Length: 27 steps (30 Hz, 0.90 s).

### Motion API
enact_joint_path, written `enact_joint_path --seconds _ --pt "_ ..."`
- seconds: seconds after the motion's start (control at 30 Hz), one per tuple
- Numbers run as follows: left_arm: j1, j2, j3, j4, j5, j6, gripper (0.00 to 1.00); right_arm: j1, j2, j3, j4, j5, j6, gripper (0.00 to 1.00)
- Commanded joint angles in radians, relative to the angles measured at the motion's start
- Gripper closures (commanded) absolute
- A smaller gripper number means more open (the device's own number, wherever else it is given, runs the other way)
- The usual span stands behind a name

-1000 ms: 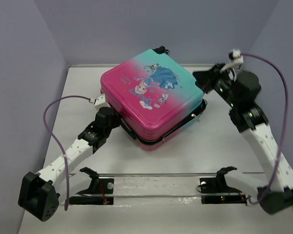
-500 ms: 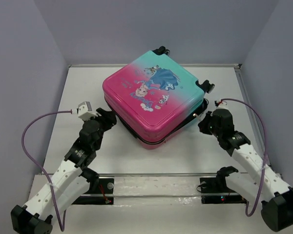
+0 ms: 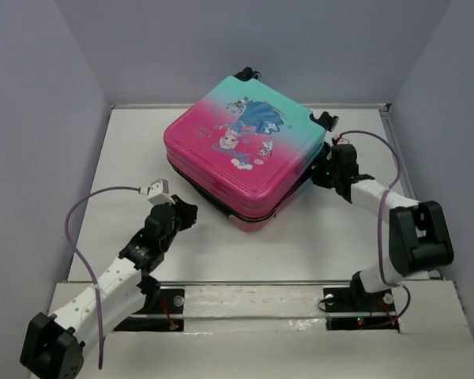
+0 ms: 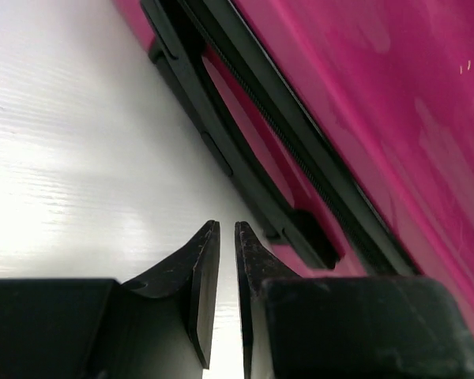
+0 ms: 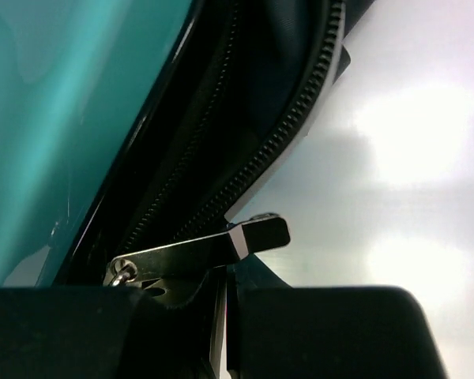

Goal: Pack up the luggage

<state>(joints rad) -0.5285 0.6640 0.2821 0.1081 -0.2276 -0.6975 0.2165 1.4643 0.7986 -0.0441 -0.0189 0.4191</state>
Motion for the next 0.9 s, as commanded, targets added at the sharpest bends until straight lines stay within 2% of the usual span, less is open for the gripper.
enact_joint_path --seconds 0.0,0.07,0.17,0.27,0.33,0.4,0.43,0.47,0.5,0.53,0.63,0.7,0.73,0.77,0.87 --pt "-0.028 0.009 0.005 0.085 -0.04 0.009 0.76 -0.052 0.1 0.157 0.375 -0.163 -0.046 0.93" --pt "-0.028 -0.032 0.046 0.041 -0.125 0.023 0.73 -0.062 0.12 0.188 0.374 -0.173 -0.037 0.93" --pt "-0.019 -0.076 0.234 0.033 -0.263 0.055 0.52 -0.062 0.091 0.164 0.336 -0.155 0.001 0.93" --pt "0.01 0.041 0.406 0.028 -0.259 0.095 0.43 -0.062 0.044 0.096 0.334 -0.15 0.047 0.93" --pt "0.076 0.189 0.627 0.031 -0.204 0.113 0.4 -0.062 0.007 0.048 0.311 -0.154 0.066 0.93" --pt "0.168 0.287 0.702 0.059 -0.046 0.078 0.4 -0.039 -0.03 0.022 0.305 -0.162 0.067 0.93" --pt "0.279 0.381 0.735 0.073 0.023 0.064 0.4 -0.022 -0.039 0.007 0.297 -0.162 0.066 0.93" --pt "0.321 0.438 0.814 0.077 0.078 0.058 0.4 -0.022 -0.047 0.002 0.277 -0.153 0.069 0.93" --pt "0.353 0.559 0.865 0.043 0.135 0.064 0.4 -0.01 -0.061 -0.004 0.268 -0.154 0.07 0.93" --pt "0.408 0.619 0.99 0.016 0.164 0.082 0.4 -0.009 -0.068 -0.019 0.265 -0.157 0.078 0.93" --pt "0.464 0.814 1.146 -0.068 0.203 0.125 0.39 0.0 -0.088 -0.044 0.263 -0.147 0.083 0.93" --pt "0.542 0.908 1.259 -0.085 0.29 0.125 0.39 0.0 -0.093 -0.059 0.26 -0.13 0.078 0.93" --pt "0.565 1.007 1.314 -0.143 0.342 0.13 0.39 0.0 -0.093 -0.059 0.253 -0.127 0.073 0.93" --pt "0.576 1.061 1.423 -0.174 0.359 0.166 0.39 0.0 -0.093 -0.059 0.244 -0.112 0.072 0.93" --pt "0.598 1.245 1.602 -0.286 0.411 0.199 0.38 0.0 -0.073 -0.053 0.243 -0.107 0.076 0.93"
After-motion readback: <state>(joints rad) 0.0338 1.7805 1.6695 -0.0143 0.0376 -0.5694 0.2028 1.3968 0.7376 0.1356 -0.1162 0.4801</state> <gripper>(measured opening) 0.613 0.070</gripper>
